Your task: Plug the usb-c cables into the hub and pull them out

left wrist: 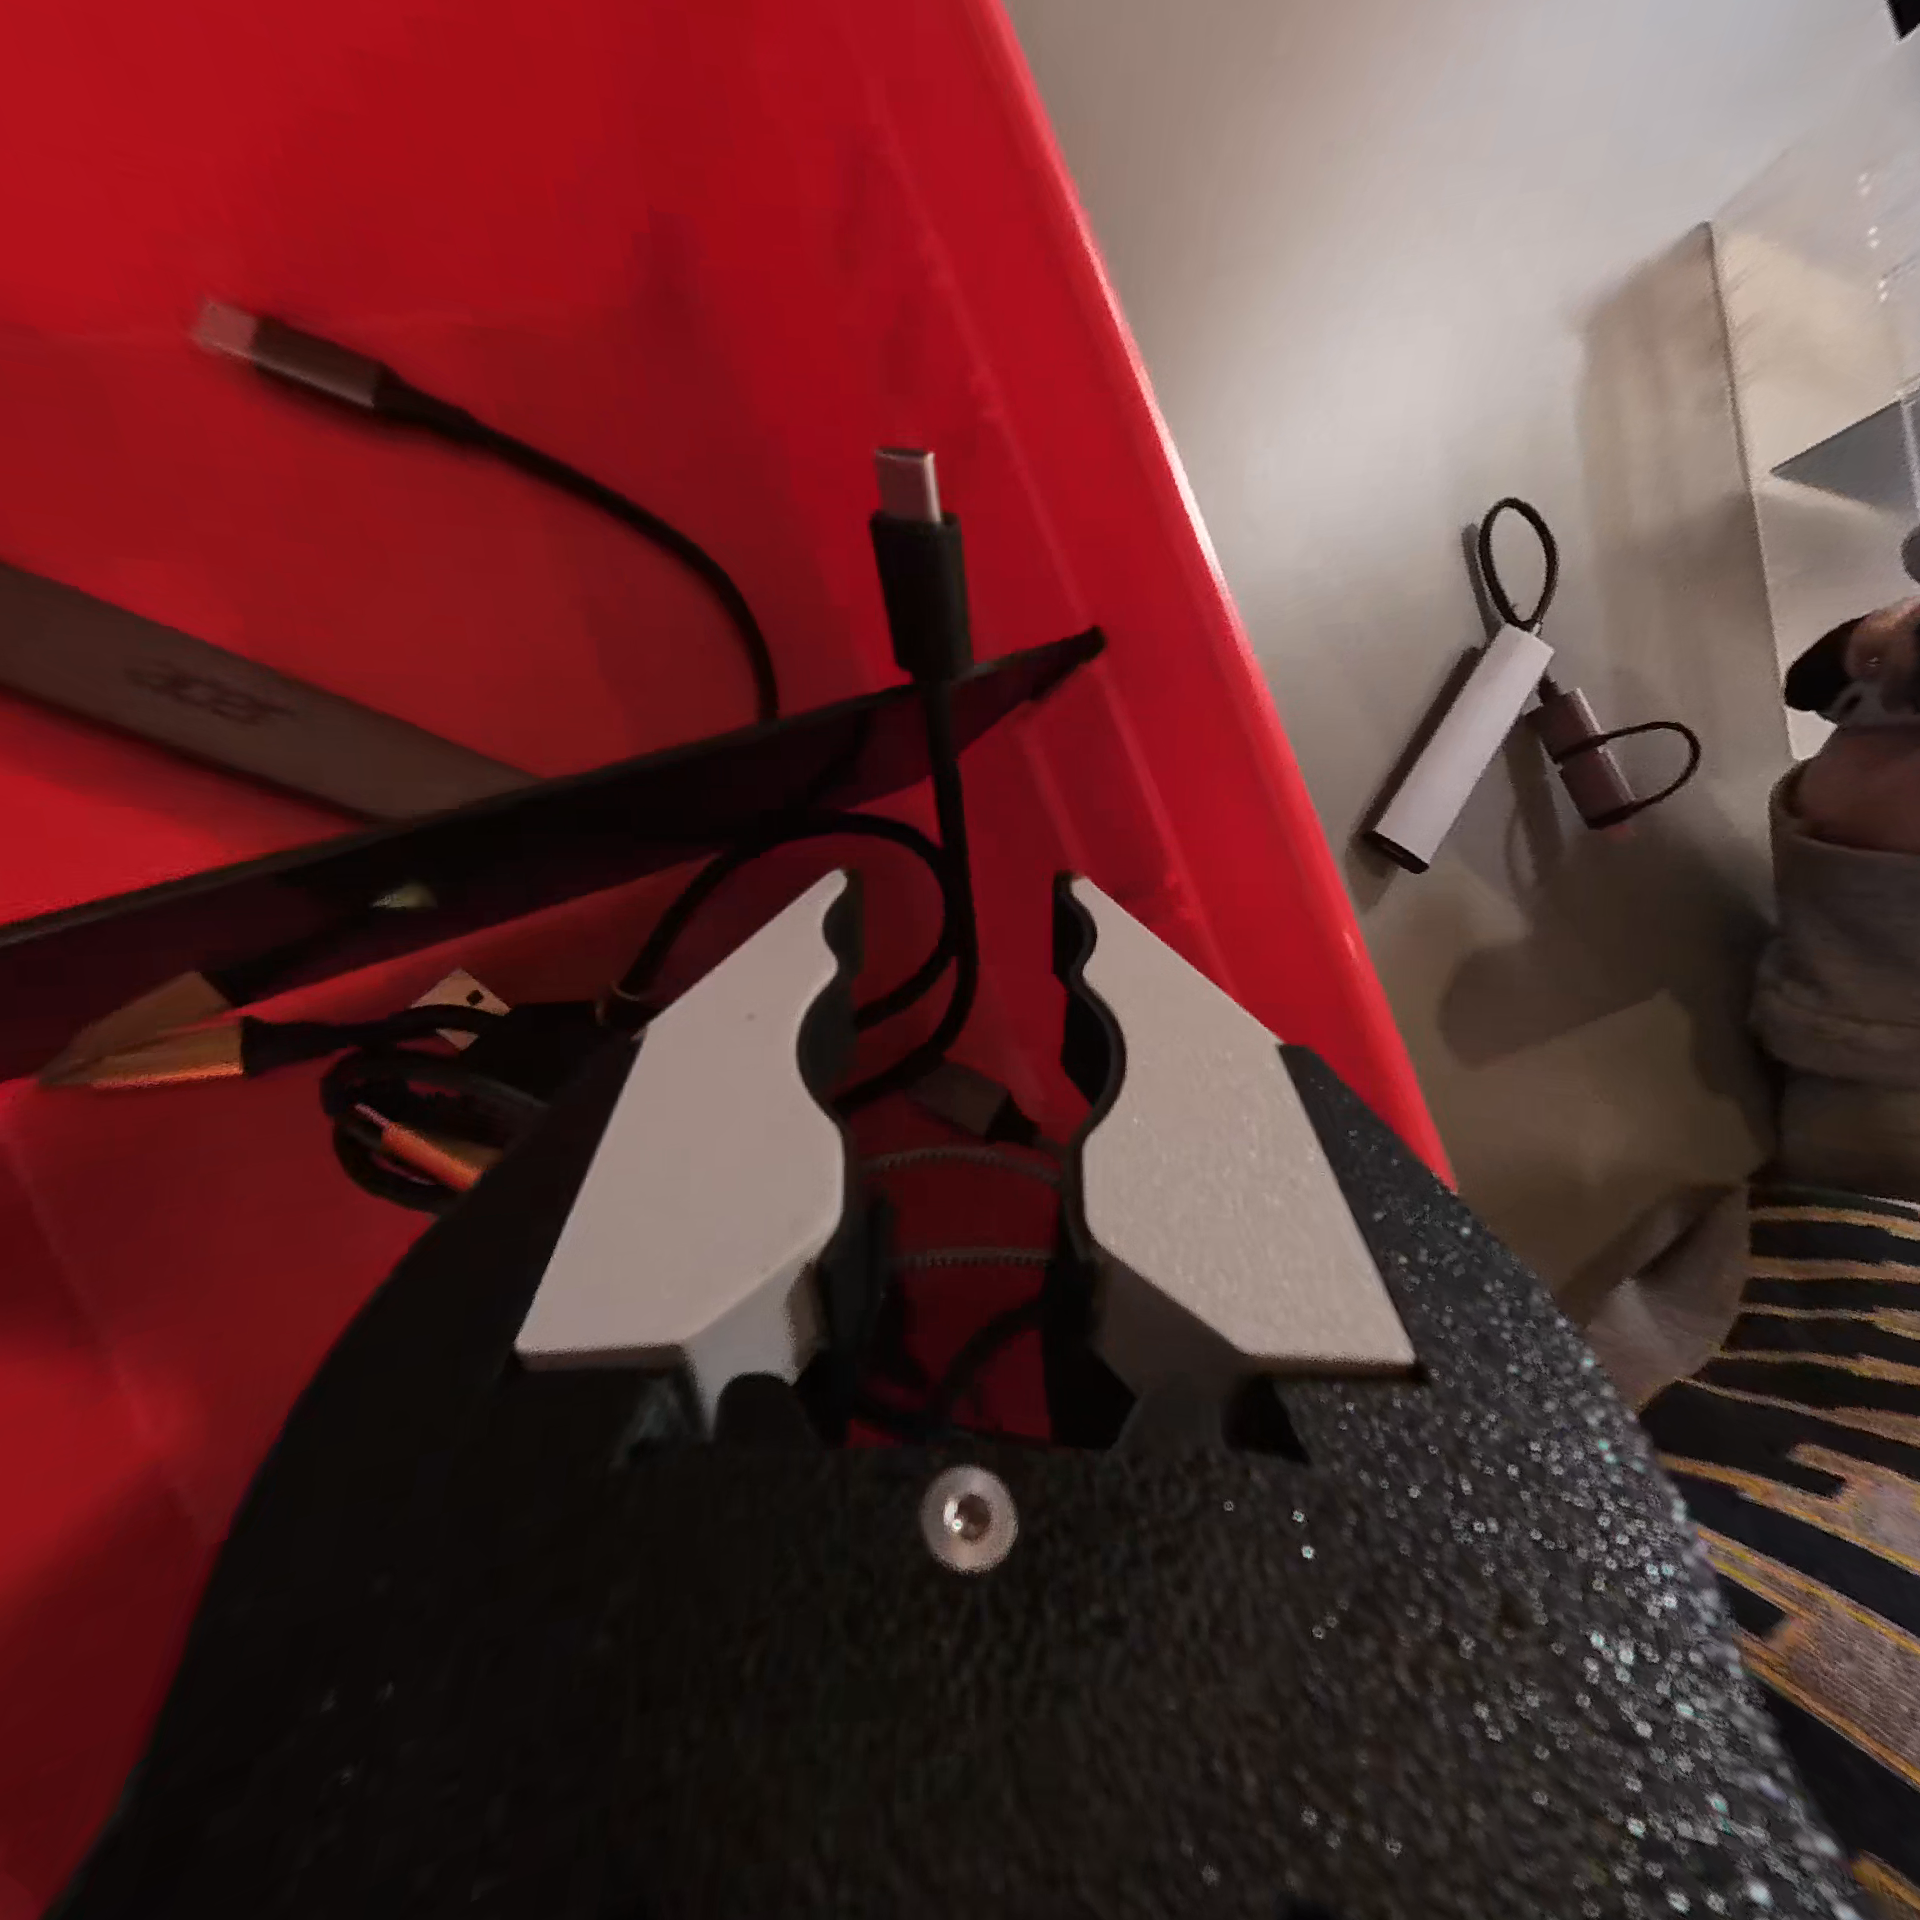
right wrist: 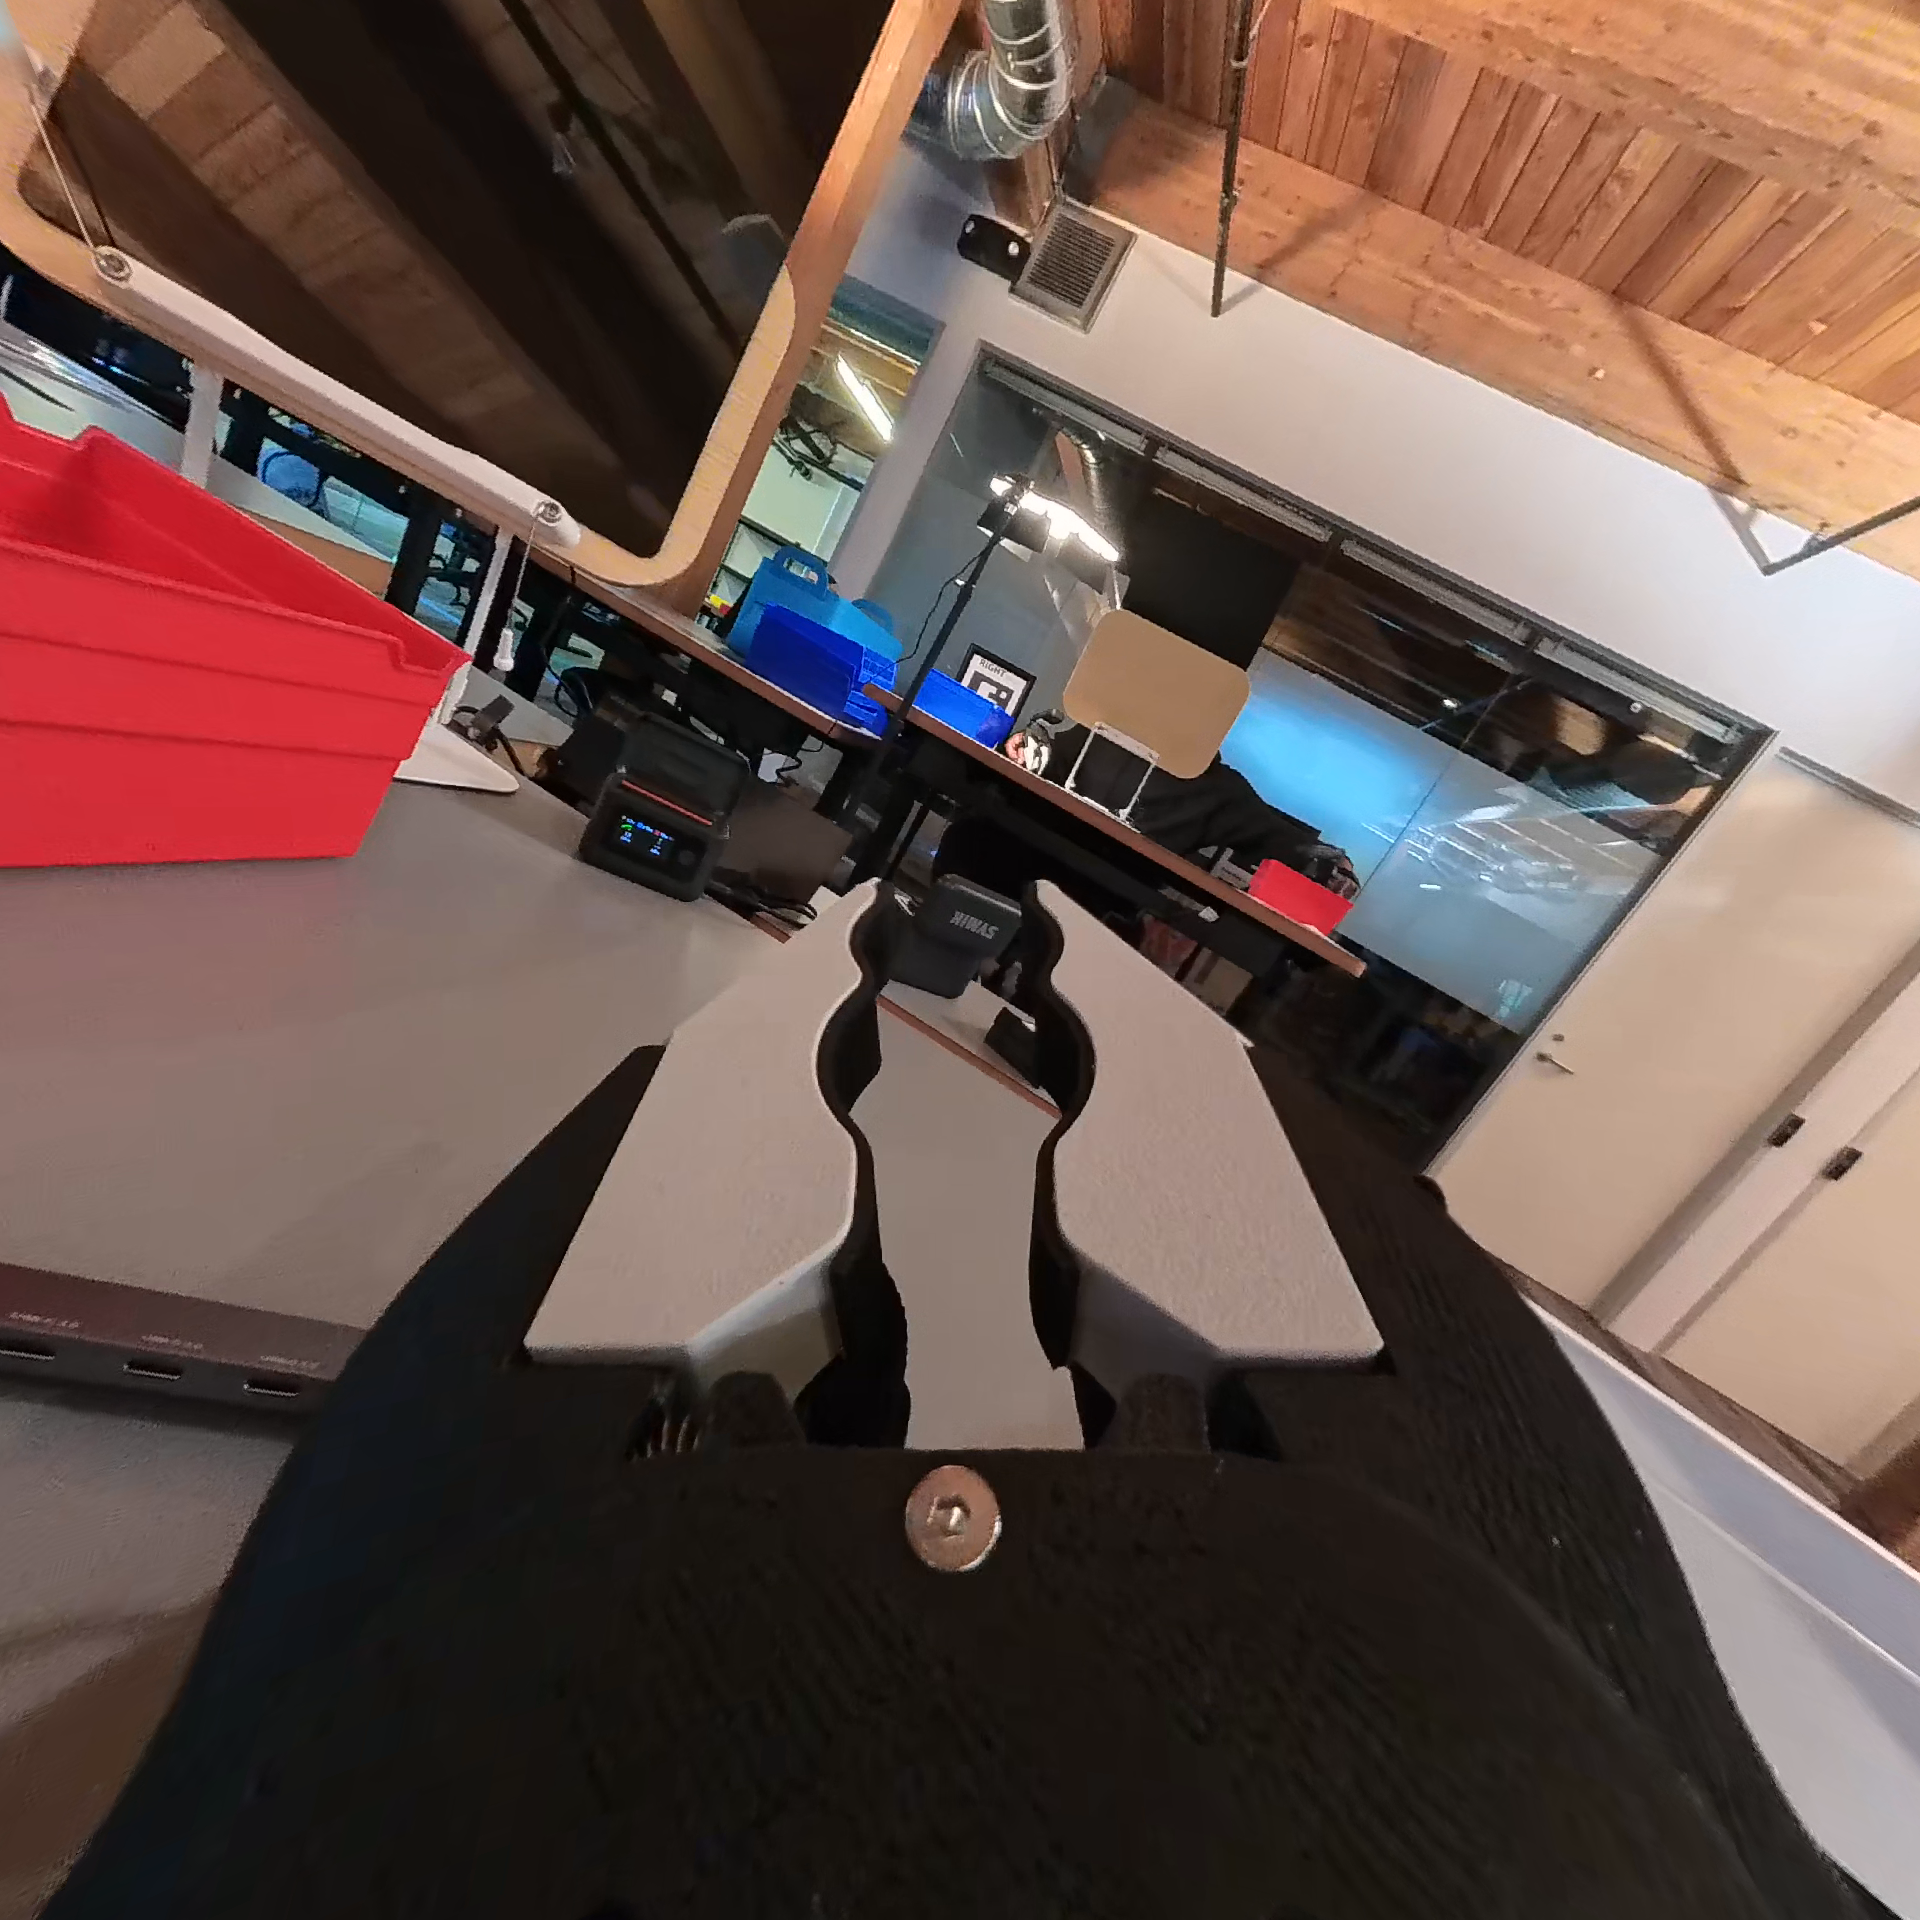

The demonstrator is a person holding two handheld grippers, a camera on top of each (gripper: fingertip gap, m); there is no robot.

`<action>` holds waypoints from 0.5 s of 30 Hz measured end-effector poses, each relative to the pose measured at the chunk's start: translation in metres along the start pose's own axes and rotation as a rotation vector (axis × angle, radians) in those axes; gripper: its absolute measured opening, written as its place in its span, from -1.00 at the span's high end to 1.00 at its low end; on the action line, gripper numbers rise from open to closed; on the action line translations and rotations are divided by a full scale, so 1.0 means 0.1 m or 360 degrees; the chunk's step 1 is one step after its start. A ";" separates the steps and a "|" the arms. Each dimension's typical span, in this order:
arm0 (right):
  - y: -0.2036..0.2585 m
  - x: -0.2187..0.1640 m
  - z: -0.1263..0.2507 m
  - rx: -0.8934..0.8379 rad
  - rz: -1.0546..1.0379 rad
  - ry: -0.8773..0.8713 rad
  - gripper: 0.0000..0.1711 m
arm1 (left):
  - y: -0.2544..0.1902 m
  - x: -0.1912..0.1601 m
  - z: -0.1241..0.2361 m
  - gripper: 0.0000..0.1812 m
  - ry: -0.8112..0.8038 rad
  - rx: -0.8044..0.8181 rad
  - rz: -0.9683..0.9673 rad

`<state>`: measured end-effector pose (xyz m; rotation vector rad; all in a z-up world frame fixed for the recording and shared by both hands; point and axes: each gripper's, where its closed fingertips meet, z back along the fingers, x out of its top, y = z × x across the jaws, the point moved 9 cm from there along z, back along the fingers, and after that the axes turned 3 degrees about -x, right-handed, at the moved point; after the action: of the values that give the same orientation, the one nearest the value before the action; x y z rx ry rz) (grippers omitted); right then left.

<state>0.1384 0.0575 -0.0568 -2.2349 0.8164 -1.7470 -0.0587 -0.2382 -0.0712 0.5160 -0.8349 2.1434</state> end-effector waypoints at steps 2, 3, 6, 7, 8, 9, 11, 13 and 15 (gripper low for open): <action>0.00 0.00 0.00 0.0004 -0.0012 0.0001 0.73 | 0.00 0.01 -0.01 0.62 0.0037 -0.0029 -0.0001; -0.01 0.00 0.00 0.0001 -0.0019 -0.0004 0.73 | -0.01 0.02 -0.02 0.64 0.0043 -0.0045 -0.0004; -0.01 0.01 0.00 0.0004 -0.0023 -0.0018 0.73 | -0.03 0.05 -0.05 0.75 0.0104 -0.0040 -0.0071; -0.01 0.01 -0.01 0.0006 -0.0020 -0.0020 0.73 | -0.03 0.06 -0.08 0.80 0.0115 -0.0029 -0.0103; 0.00 0.02 -0.01 0.0005 -0.0018 -0.0022 0.73 | -0.04 0.07 -0.11 0.84 0.0128 -0.0032 -0.0140; 0.00 0.02 0.00 0.0006 -0.0015 -0.0029 0.73 | -0.05 0.08 -0.14 0.88 0.0151 -0.0039 -0.0187; 0.00 0.03 0.00 0.0013 -0.0009 -0.0037 0.73 | -0.07 0.09 -0.15 0.97 0.0187 0.0039 -0.0315; 0.00 0.03 0.00 0.0002 0.0004 -0.0042 0.73 | -0.14 0.11 -0.03 0.97 0.0198 0.0053 -0.0381; -0.01 0.02 -0.01 -0.0012 -0.0015 -0.0045 0.73 | -0.24 0.18 0.23 0.98 0.0124 0.0099 -0.0424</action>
<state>0.1383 0.0579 -0.0547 -2.2670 0.8093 -1.7149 -0.0491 -0.2331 -0.0349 0.5400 -0.6209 1.9354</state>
